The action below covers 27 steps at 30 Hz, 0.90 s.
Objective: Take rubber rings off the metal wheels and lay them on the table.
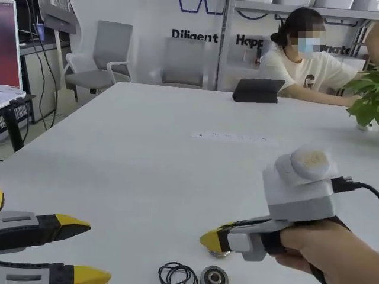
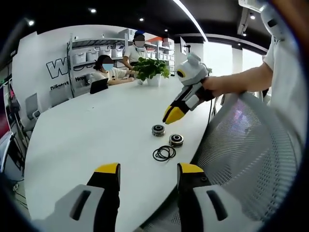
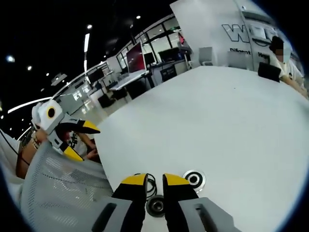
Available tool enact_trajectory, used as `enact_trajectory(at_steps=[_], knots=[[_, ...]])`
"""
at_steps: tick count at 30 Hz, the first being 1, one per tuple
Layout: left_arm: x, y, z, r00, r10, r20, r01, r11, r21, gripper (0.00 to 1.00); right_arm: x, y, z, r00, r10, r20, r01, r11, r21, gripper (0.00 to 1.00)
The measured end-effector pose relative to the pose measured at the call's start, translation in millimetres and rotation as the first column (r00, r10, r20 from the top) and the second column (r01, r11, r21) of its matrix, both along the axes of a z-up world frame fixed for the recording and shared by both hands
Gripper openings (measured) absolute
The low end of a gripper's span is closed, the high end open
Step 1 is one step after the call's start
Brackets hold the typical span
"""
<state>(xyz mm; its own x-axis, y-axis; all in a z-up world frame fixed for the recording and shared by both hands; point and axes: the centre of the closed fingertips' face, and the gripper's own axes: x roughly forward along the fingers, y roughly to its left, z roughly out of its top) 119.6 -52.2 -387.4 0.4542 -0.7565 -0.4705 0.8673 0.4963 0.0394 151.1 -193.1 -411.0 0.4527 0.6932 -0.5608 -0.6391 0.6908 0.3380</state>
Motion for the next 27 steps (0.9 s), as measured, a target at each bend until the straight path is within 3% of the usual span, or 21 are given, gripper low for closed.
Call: enact_trajectory(at_steps=[1, 5, 10, 12, 20, 24, 27], knots=[[0.5, 0.3, 1.1, 1.000, 0.002, -0.001, -0.002, 1.000, -0.008, 0.44, -1.9, -1.0, 8.0, 1.000, -0.003, 0.009, 0.003, 1.000, 0.029, 0.12], [1.3, 2.1, 4.2, 1.000, 0.006, 0.002, -0.006, 1.000, -0.016, 0.46, -9.3, -12.6, 27.5, 0.999, -0.016, 0.047, 0.013, 0.998, 0.061, 0.18], [2.2, 5.8, 6.1, 1.000, 0.006, 0.009, -0.006, 1.000, -0.012, 0.46, -19.5, -29.4, 40.6, 0.996, -0.031, 0.085, 0.025, 0.997, 0.071, 0.26], [4.3, 7.1, 8.2, 1.000, 0.013, 0.012, -0.013, 1.000, -0.025, 0.47, -25.0, -40.8, 44.1, 0.993, -0.033, 0.118, 0.027, 0.998, 0.053, 0.31], [11.3, 16.6, 11.8, 0.999, 0.052, 0.001, -0.052, 0.997, -0.055, 0.57, -46.4, -73.8, 40.4, 0.984, -0.018, 0.178, 0.023, 0.999, -0.025, 0.49], [16.6, 25.9, 10.8, 0.995, 0.097, -0.016, -0.098, 0.993, -0.070, 0.60, -52.3, -88.5, 31.6, 0.983, -0.022, 0.180, 0.036, 0.997, -0.072, 0.56], [21.4, 31.7, 11.4, 0.990, 0.141, -0.026, -0.143, 0.986, -0.089, 0.70, -56.0, -99.3, 23.2, 0.986, -0.043, 0.160, 0.056, 0.995, -0.081, 0.61]])
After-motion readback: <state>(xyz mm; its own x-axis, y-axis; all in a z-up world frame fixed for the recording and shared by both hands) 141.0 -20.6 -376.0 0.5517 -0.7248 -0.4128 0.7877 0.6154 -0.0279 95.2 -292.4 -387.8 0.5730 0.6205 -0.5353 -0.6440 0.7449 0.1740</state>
